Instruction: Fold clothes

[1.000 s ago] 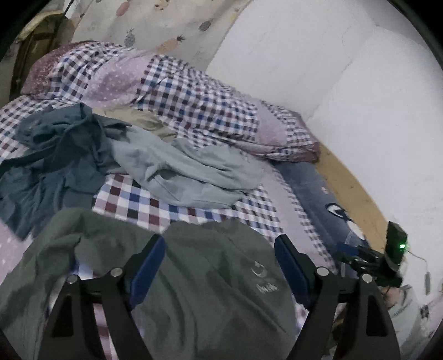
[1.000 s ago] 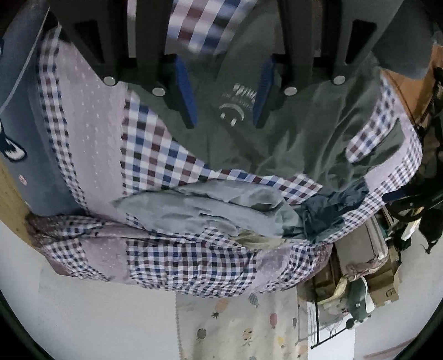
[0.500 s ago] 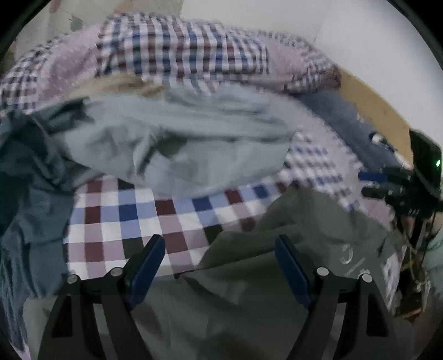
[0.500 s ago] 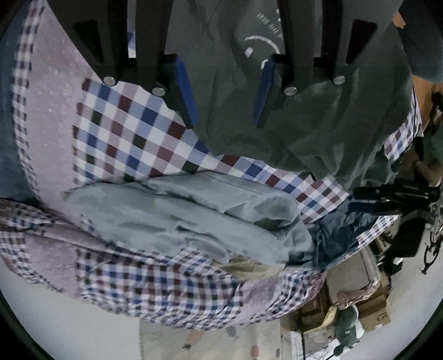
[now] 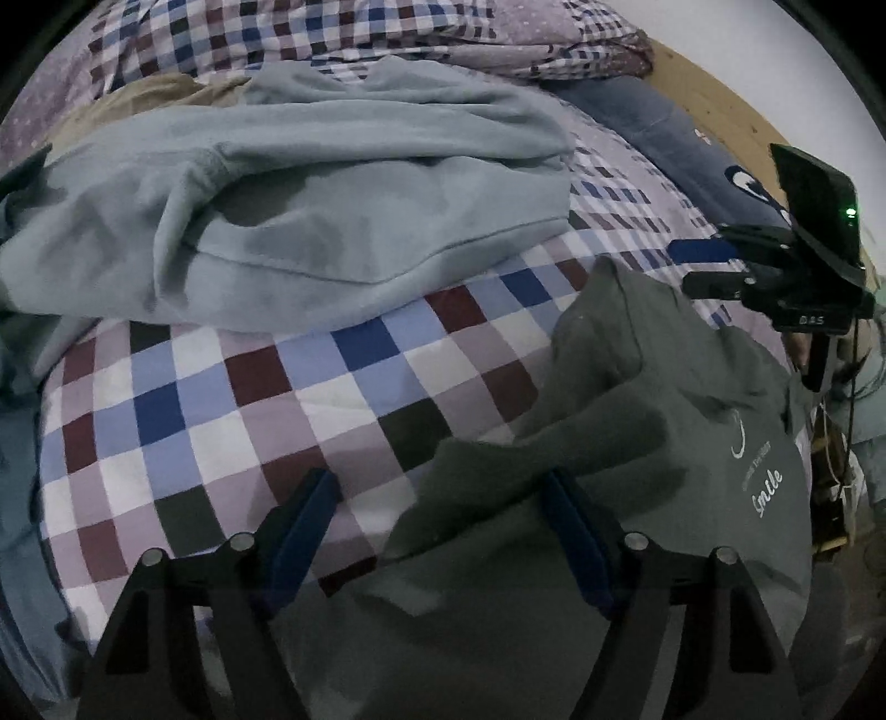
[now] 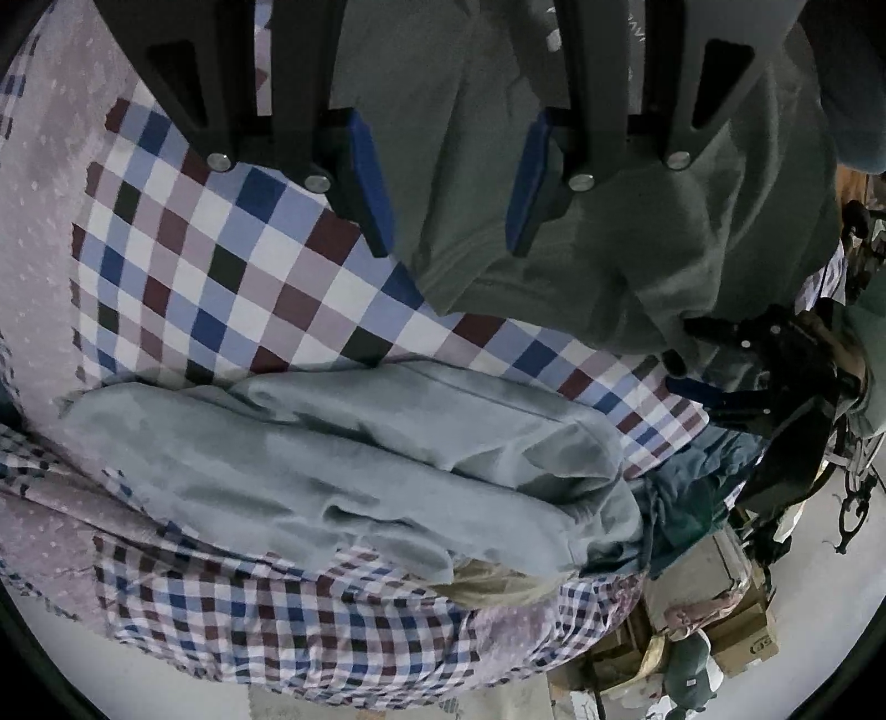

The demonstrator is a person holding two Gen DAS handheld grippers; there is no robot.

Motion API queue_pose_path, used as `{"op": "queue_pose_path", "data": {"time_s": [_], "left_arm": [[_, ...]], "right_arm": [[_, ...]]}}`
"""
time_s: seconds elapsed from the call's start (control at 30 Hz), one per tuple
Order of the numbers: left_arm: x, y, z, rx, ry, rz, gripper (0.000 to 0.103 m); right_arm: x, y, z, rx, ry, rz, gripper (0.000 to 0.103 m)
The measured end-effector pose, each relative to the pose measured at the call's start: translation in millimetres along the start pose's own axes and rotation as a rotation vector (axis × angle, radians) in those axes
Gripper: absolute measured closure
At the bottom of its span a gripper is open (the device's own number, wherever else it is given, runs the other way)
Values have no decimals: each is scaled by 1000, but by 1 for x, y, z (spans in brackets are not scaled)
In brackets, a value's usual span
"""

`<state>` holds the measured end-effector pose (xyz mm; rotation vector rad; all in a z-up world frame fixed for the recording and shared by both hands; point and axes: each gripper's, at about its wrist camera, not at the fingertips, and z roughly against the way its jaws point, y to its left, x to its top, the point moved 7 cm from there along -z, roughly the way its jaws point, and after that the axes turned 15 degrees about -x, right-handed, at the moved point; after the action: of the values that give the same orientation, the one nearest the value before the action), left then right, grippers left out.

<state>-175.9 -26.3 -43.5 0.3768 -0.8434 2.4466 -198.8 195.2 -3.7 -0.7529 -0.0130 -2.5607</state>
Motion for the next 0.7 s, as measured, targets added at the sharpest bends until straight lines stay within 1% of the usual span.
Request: {"op": "queue_pose_path", "data": {"time_s": [0.03,0.07,0.13,0.17,0.2,0.23,0.27,0.3,0.47,0.53,0.6,0.67,0.7], "left_arm": [[0,-1,0,-4,1,-6,37],[0,-2,-1,-17,5,-12,43],[0,-4,-2,-27,8,-18,63],[0,-6,-2,-25,7,-19,68],[0,-7,-2,-23,7,-19,78],[1,-8,-2,-22,7,-20,85],[1,-9,-2,-20,5,-21,88],[2,-9,3,-15,-9,-20,93],[7,-10,25,8,-76,-15,96],[10,-10,34,19,-105,-12,97],[16,-7,46,32,-145,3,98],[22,-7,54,53,-168,9,98],[25,-8,58,63,-180,12,98]], "right_arm": [[0,0,-5,7,7,6,58],[1,0,-9,13,15,12,58],[1,4,-18,20,33,42,58],[0,5,-22,17,44,60,58],[0,6,-27,16,55,77,58],[0,7,-31,14,62,91,58],[1,7,-36,9,70,105,58],[2,6,-40,10,78,111,58],[10,6,-55,47,101,121,58],[12,6,-60,68,119,121,56],[12,6,-63,86,137,121,55],[11,6,-62,91,138,118,56],[11,7,-60,96,135,118,60]]}}
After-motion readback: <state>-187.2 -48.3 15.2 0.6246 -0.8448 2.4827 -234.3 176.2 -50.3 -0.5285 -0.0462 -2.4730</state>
